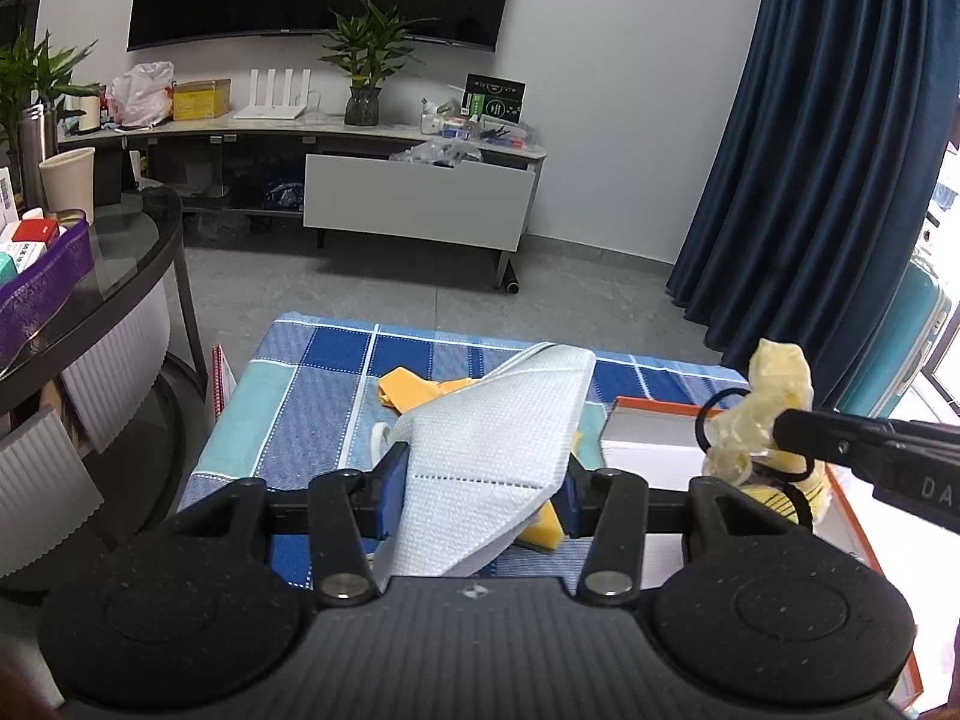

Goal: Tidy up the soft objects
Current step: 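Carry the white mask and cream glove in both tools over the white box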

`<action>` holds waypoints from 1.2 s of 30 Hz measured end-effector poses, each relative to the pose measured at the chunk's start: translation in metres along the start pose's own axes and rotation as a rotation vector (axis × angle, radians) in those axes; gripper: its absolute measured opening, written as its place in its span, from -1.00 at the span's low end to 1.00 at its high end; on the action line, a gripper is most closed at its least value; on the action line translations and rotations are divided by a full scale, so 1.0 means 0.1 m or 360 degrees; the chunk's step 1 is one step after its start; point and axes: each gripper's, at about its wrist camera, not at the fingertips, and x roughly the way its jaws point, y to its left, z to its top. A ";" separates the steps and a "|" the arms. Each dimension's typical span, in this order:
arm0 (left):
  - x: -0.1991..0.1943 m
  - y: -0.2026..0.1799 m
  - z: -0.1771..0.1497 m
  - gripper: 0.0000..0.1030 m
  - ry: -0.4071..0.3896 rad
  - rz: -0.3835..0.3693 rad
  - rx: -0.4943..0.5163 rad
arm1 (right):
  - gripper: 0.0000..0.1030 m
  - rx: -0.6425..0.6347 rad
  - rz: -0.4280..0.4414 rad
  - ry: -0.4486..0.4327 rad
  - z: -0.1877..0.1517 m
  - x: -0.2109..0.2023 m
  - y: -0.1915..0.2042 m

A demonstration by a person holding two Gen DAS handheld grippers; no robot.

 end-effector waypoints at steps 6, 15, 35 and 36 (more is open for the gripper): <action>-0.08 -0.10 -0.03 -0.07 -0.0009 -0.0023 0.0017 | -0.84 0.0020 -0.0050 -0.0026 -0.08 -0.24 -0.10; -0.18 -0.26 -0.09 -0.07 -0.0016 -0.0062 0.0035 | -0.84 0.0062 -0.0121 -0.0070 -0.17 -0.54 -0.26; -0.20 -0.62 -0.21 -0.07 0.0004 -0.0197 0.0118 | -0.84 0.0172 -0.0254 -0.0109 -0.31 -0.89 -0.59; -0.19 -0.65 -0.21 -0.07 0.0006 -0.0202 0.0122 | -0.84 0.0173 -0.0260 -0.0109 -0.32 -0.90 -0.60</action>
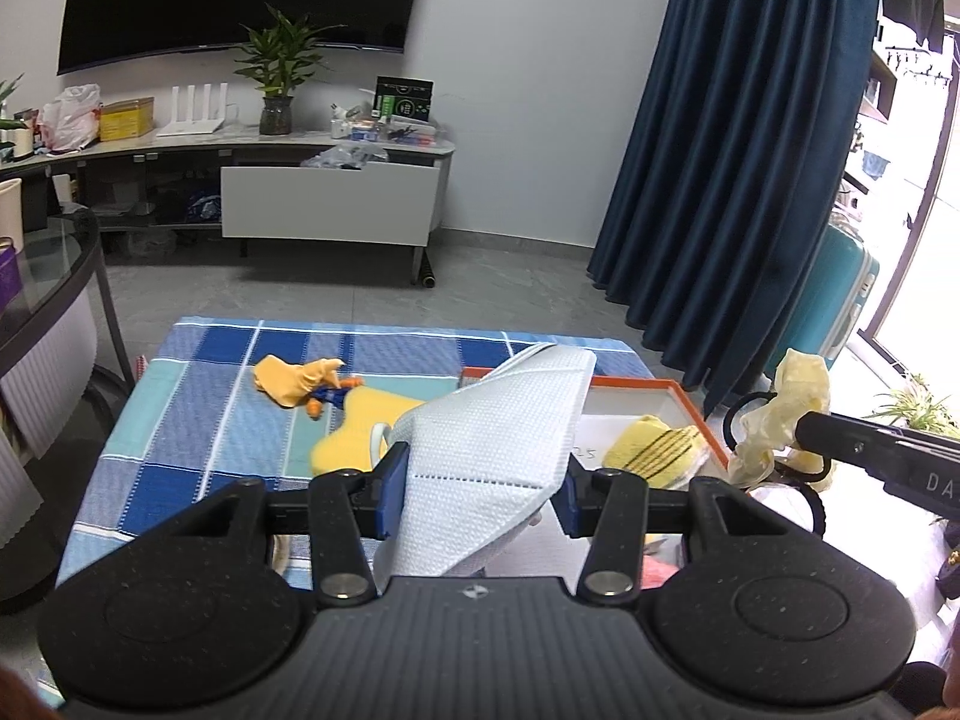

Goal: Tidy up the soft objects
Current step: 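Carry the white mask and cream glove in both tools over the white box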

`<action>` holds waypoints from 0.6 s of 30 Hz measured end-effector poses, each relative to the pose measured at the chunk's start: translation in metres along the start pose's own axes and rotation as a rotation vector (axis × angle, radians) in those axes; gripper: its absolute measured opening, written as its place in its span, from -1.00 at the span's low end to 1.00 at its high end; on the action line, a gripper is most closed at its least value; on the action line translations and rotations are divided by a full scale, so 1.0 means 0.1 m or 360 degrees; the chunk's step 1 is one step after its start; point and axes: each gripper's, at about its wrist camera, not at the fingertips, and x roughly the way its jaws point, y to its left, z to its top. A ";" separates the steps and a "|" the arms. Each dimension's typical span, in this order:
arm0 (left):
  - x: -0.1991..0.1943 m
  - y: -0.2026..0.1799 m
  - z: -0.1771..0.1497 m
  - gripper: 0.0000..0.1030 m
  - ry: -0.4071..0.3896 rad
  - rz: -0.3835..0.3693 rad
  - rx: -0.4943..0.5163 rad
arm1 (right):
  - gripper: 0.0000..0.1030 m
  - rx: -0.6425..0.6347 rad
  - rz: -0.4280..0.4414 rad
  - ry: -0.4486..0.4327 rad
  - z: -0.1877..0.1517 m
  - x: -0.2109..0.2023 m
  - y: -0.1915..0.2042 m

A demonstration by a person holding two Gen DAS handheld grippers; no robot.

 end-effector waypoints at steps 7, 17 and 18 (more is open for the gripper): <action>0.06 -0.11 0.00 -0.07 0.0018 -0.0035 0.0035 | -0.84 0.0032 -0.0034 -0.0006 0.00 -0.01 -0.10; 0.16 -0.25 0.00 -0.07 0.0047 -0.0073 0.0077 | -0.84 0.0059 -0.0074 -0.0011 0.01 0.01 -0.25; 0.17 -0.27 0.00 -0.07 0.0049 -0.0076 0.0081 | -0.84 0.0063 -0.0073 -0.0010 0.00 0.01 -0.26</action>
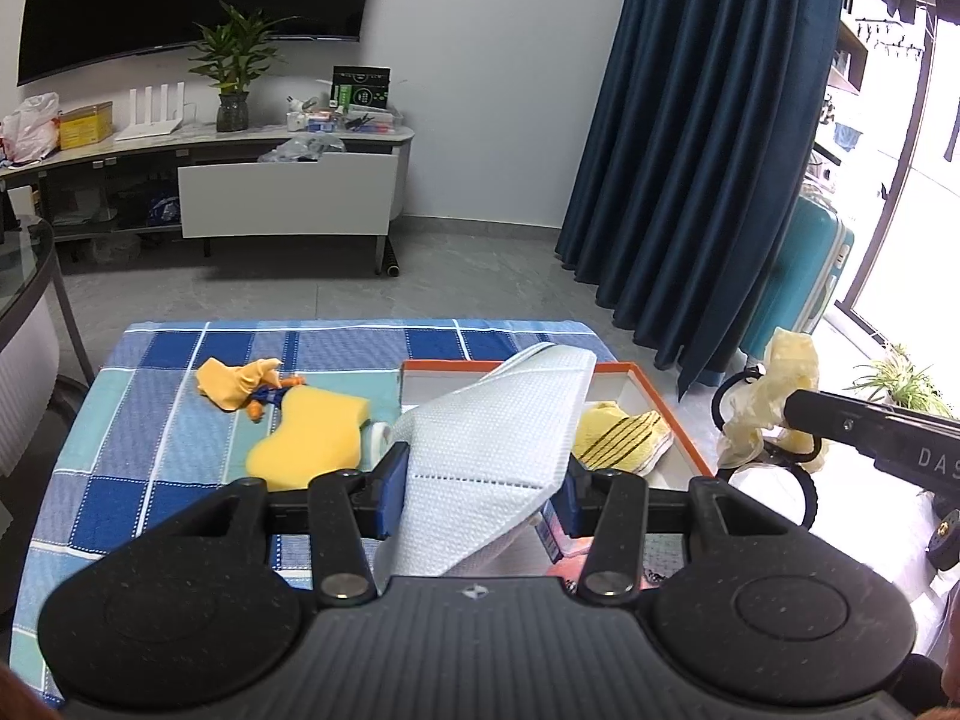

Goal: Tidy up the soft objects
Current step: 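Carry the white mask and cream glove in both tools over the white box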

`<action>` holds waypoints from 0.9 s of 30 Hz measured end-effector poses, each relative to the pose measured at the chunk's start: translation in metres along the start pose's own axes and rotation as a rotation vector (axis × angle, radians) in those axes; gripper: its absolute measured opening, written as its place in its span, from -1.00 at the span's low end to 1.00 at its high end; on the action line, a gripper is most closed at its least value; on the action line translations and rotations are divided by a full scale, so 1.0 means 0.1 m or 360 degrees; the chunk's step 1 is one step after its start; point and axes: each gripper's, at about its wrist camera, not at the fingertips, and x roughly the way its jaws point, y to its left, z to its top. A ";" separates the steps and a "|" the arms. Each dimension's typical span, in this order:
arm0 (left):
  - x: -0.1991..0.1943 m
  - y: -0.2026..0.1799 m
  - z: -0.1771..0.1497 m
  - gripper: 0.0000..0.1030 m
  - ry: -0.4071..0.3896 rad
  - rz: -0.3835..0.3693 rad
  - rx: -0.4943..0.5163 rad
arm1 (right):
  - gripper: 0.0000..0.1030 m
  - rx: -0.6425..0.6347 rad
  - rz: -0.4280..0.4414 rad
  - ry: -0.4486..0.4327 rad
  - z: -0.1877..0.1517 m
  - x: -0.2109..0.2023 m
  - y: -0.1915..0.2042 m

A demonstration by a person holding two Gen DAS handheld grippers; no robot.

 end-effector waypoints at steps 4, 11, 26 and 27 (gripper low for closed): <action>0.05 -0.03 0.01 -0.07 0.0013 -0.0009 0.0010 | -0.84 0.0008 -0.0009 0.0007 -0.01 0.01 -0.03; 0.15 -0.08 0.04 -0.07 0.0032 -0.0021 0.0017 | -0.84 0.0014 -0.0025 0.0019 0.01 0.09 -0.03; 0.35 -0.14 0.07 -0.07 0.0093 -0.0053 0.0031 | -0.84 0.0034 -0.0057 0.0074 -0.02 0.23 -0.05; 0.37 -0.14 0.07 -0.07 0.0098 -0.0054 0.0034 | -0.84 0.0036 -0.0056 0.0078 -0.02 0.25 -0.05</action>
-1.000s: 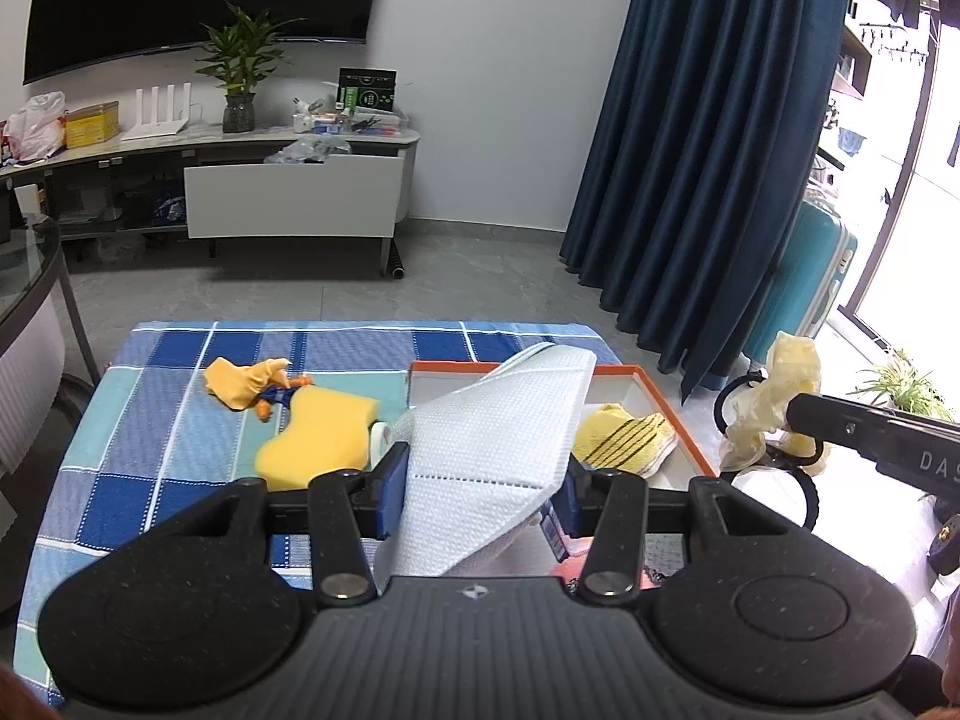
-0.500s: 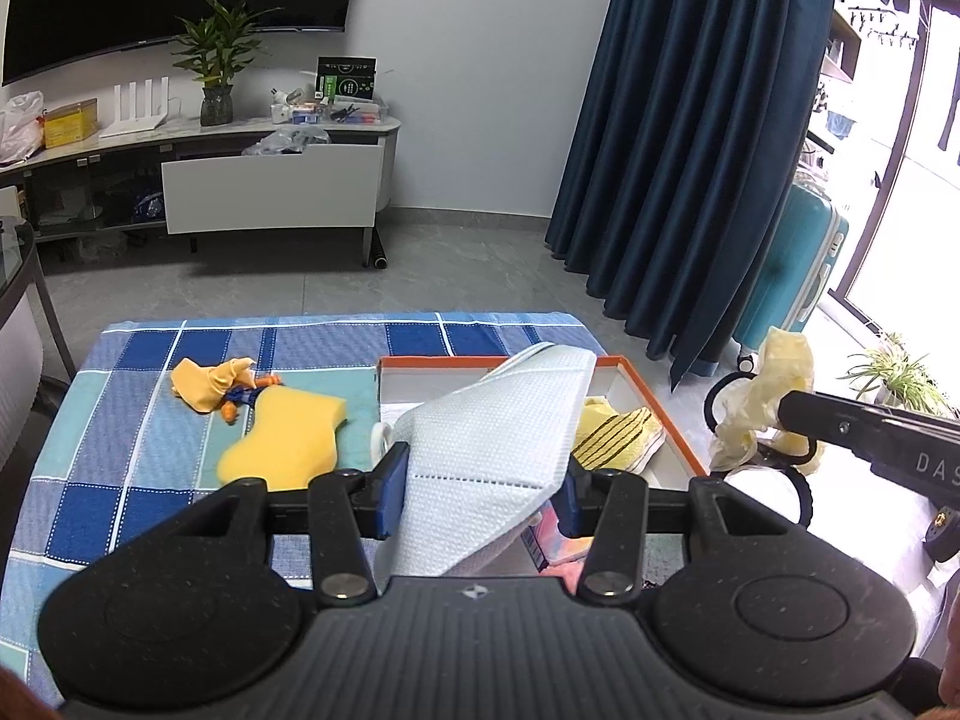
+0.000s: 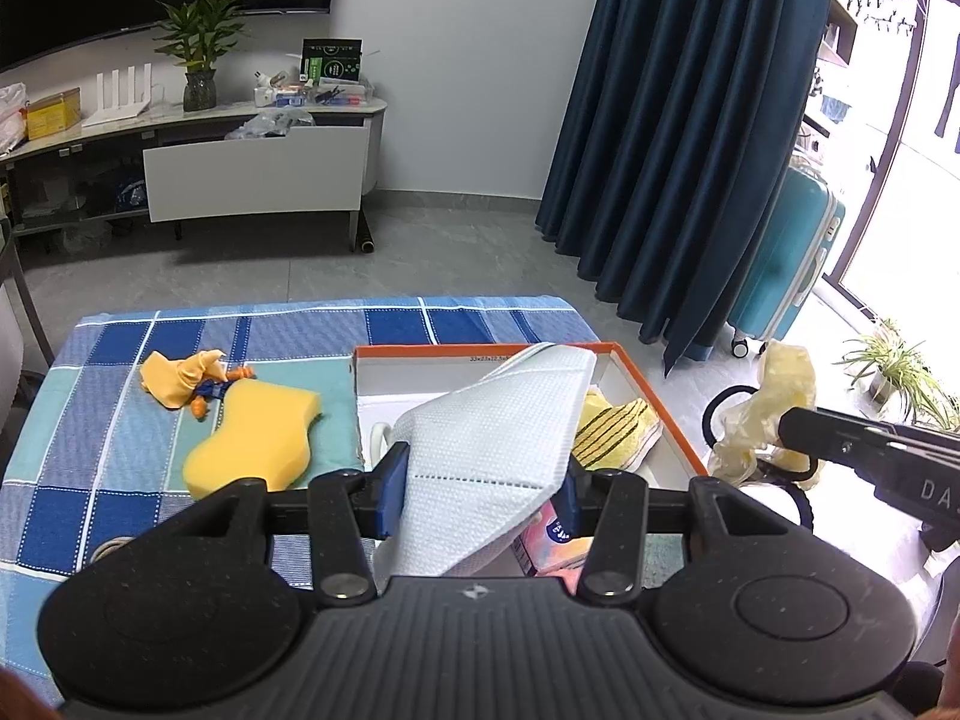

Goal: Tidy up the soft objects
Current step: 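Carry the white mask and cream glove in both tools over the white box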

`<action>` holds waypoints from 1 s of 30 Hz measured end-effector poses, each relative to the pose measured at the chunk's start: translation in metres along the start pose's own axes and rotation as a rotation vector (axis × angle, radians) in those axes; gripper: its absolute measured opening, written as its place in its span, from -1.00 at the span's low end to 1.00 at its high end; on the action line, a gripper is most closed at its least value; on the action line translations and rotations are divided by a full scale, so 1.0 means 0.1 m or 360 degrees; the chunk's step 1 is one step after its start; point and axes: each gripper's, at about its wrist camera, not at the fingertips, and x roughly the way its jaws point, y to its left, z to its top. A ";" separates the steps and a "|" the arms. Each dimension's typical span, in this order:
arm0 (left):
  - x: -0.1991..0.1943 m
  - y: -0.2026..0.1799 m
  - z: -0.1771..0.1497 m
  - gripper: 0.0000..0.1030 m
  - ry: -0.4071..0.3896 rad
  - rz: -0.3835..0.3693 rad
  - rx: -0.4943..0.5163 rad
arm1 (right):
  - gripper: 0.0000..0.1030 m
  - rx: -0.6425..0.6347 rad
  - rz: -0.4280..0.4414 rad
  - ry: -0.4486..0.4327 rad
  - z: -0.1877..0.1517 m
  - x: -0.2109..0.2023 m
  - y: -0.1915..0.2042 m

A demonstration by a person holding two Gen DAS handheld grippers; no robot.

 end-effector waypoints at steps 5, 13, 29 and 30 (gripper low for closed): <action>0.07 -0.02 0.02 -0.07 0.0019 -0.0004 0.0007 | -0.84 0.0009 0.0013 0.0020 0.00 0.06 -0.05; 0.16 -0.04 0.04 -0.07 0.0038 0.0000 0.0016 | -0.84 0.0007 0.0029 0.0034 -0.02 0.12 -0.06; 0.44 -0.05 0.16 -0.07 0.0079 0.0015 0.0066 | -0.84 -0.0005 0.0066 0.0093 -0.05 0.31 -0.09; 0.46 -0.05 0.17 -0.07 0.0085 0.0014 0.0071 | -0.84 -0.0004 0.0068 0.0094 -0.05 0.31 -0.09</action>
